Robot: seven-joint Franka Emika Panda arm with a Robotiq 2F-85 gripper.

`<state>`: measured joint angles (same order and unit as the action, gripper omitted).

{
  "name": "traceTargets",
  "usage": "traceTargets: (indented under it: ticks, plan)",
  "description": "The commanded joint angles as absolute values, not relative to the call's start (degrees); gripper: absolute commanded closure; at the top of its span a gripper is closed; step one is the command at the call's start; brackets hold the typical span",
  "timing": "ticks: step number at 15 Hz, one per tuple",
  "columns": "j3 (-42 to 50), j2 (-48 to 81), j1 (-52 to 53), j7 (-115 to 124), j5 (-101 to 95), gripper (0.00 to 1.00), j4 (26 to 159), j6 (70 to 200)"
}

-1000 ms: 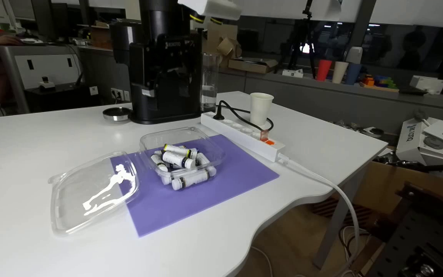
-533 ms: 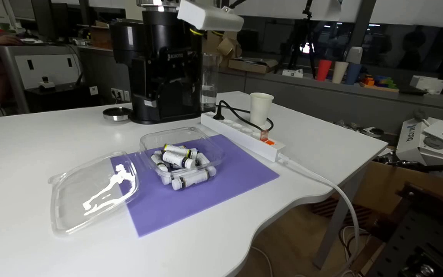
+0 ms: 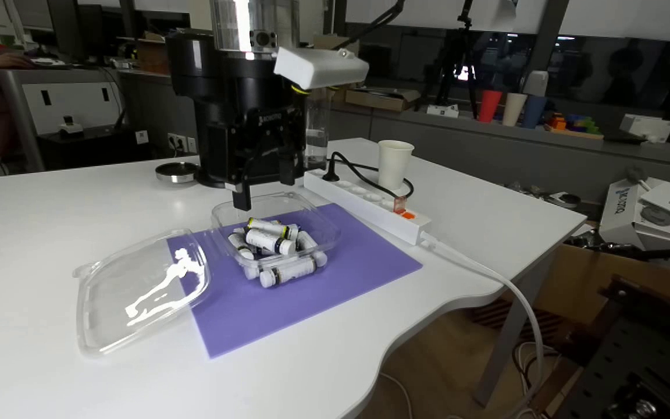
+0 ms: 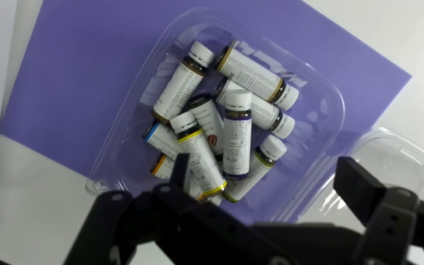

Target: Move a bottle from the container to the table

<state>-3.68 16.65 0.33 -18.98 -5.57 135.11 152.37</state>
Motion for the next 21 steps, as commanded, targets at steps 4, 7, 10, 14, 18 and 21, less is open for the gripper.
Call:
traceTargets:
  ticks: [4, 7, 10, 14, 18, 21]
  plan:
    - [-3.0, 23.0, -0.4, -17.9, -6.4, 0.0, 132.8, 156.1]
    - [-3.1, 24.8, -0.7, -18.0, -6.5, 0.1, 132.2, 156.8]
    - [-3.2, 26.0, -0.8, -18.0, -6.6, 0.42, 131.5, 156.9]
    - [-3.2, 27.2, -0.8, -17.9, -6.6, 0.69, 130.7, 156.8]
    - [-3.1, 28.0, -0.8, -17.9, -6.7, 0.97, 130.1, 156.7]
    - [-3.4, 27.2, -1.0, -18.2, -6.5, 0.93, 130.7, 156.9]
